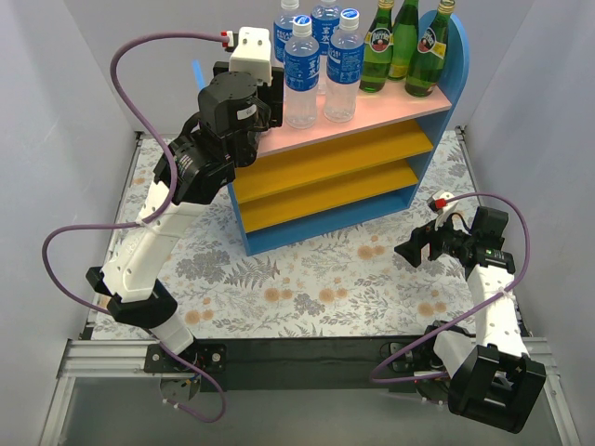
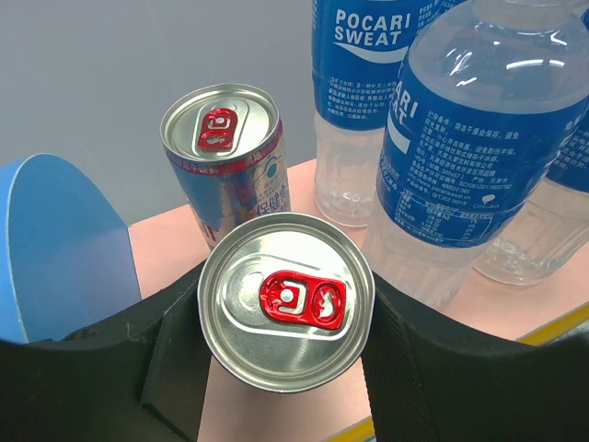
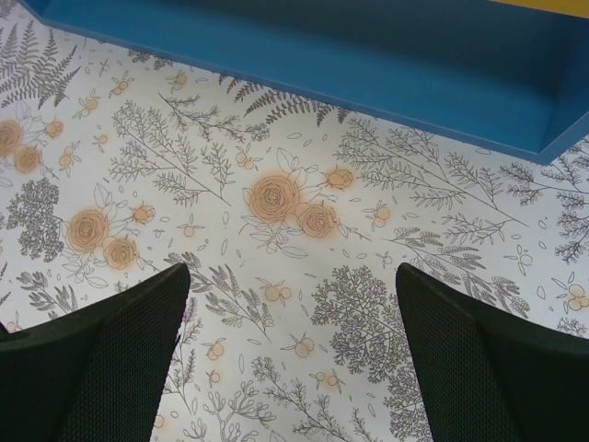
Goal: Place and organize the beverage onto the shelf
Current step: Place the drink on the shelf.
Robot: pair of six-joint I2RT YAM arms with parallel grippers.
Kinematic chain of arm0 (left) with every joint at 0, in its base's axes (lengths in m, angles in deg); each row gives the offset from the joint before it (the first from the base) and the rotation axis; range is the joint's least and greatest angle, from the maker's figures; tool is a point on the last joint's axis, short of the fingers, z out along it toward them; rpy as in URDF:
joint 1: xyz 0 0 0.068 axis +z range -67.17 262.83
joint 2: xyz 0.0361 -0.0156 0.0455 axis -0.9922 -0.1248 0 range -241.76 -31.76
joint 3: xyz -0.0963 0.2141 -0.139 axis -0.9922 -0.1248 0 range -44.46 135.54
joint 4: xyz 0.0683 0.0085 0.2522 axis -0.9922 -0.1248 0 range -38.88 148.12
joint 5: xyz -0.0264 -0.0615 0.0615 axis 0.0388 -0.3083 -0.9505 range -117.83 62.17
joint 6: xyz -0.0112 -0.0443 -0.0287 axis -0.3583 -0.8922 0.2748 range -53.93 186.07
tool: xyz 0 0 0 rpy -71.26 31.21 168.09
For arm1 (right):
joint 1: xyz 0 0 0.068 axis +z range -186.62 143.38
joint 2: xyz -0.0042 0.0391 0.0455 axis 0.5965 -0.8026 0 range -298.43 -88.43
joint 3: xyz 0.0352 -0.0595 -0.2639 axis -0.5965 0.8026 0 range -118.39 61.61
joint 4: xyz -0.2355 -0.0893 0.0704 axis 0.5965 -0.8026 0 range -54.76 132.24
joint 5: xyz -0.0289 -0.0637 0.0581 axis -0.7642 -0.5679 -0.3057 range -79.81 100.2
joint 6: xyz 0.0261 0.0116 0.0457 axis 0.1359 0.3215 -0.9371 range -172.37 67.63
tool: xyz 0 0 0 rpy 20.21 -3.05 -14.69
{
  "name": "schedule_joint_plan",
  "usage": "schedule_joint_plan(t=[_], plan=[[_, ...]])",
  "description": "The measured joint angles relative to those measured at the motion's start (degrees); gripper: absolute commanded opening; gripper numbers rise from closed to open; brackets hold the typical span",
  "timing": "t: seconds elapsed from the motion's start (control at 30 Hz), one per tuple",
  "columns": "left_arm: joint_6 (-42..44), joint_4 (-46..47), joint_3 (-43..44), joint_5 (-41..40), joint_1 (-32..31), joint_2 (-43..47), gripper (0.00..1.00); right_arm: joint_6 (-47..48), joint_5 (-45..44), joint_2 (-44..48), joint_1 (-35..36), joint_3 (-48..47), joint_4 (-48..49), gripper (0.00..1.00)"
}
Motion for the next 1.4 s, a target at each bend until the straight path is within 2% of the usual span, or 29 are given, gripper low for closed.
schedule_joint_plan(t=[0.37,0.93,1.4], plan=[[0.0,0.0,0.0,0.0,0.2,0.0,0.45,0.0,0.0,0.0,0.0,0.0,0.0,0.98],[0.4,0.2,0.0,0.2,1.2,0.0,0.47,0.0,0.0,0.0,0.0,0.0,0.0,0.98],[0.4,1.3,0.0,1.0,1.3,-0.6,0.55,0.0,0.0,0.0,0.0,0.0,0.0,0.98]])
